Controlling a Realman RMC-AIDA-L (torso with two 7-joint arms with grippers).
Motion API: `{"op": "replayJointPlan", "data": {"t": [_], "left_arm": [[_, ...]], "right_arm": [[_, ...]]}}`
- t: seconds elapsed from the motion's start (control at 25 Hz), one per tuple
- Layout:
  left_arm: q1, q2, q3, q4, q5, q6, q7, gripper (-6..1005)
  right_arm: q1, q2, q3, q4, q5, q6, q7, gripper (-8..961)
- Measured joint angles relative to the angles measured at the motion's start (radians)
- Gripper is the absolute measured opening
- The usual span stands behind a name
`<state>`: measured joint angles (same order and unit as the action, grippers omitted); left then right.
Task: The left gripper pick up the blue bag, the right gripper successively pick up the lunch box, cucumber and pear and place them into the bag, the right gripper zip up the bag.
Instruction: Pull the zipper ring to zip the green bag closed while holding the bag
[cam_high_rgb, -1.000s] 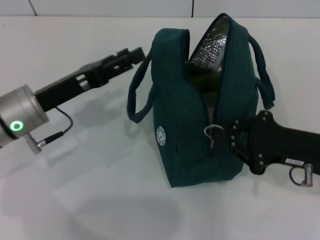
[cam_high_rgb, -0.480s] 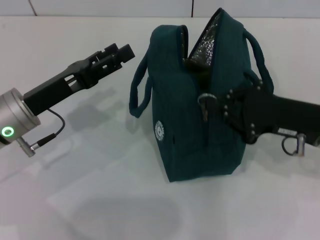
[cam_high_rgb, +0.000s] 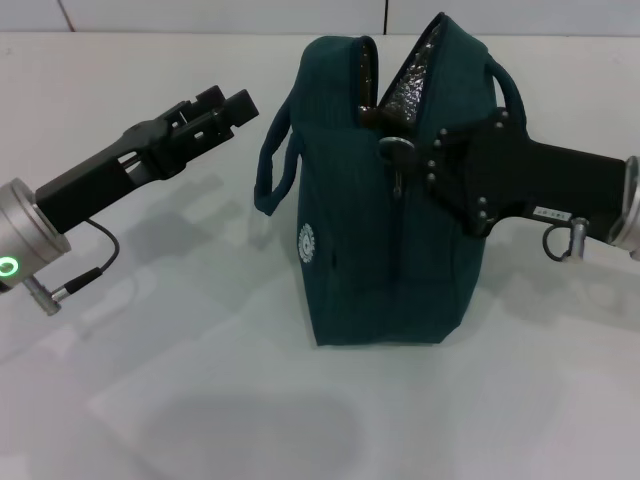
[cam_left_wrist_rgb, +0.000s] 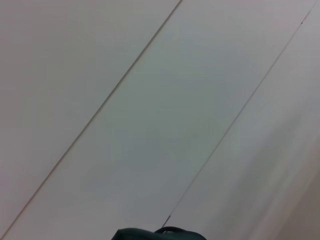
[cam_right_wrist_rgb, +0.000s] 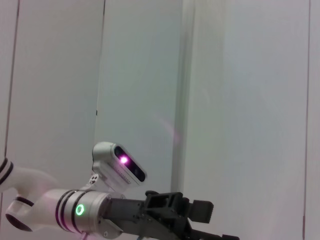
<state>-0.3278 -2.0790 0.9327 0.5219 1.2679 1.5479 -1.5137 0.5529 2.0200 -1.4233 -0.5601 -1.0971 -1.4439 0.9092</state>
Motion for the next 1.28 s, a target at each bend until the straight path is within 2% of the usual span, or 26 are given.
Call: {"op": "replayJointPlan", "data": {"t": [0.56, 0.88, 1.28], "left_arm": [[0.021, 0.008, 0.003, 0.000, 0.010, 0.000, 0.022, 874], [0.015, -0.005, 0.010, -0.007, 0.030, 0.013, 0.023, 870], [-0.021, -0.010, 0.045, -0.036, 0.058, 0.013, 0.024, 864]], "right_arm": [[0.097, 0.003, 0.023, -0.003, 0.026, 0.050, -0.006, 8], [0.112, 0.008, 0.010, 0.037, 0.027, 0.061, -0.007, 8], [0.123, 0.008, 0.010, 0.069, 0.045, 0.062, -0.010, 8]]}}
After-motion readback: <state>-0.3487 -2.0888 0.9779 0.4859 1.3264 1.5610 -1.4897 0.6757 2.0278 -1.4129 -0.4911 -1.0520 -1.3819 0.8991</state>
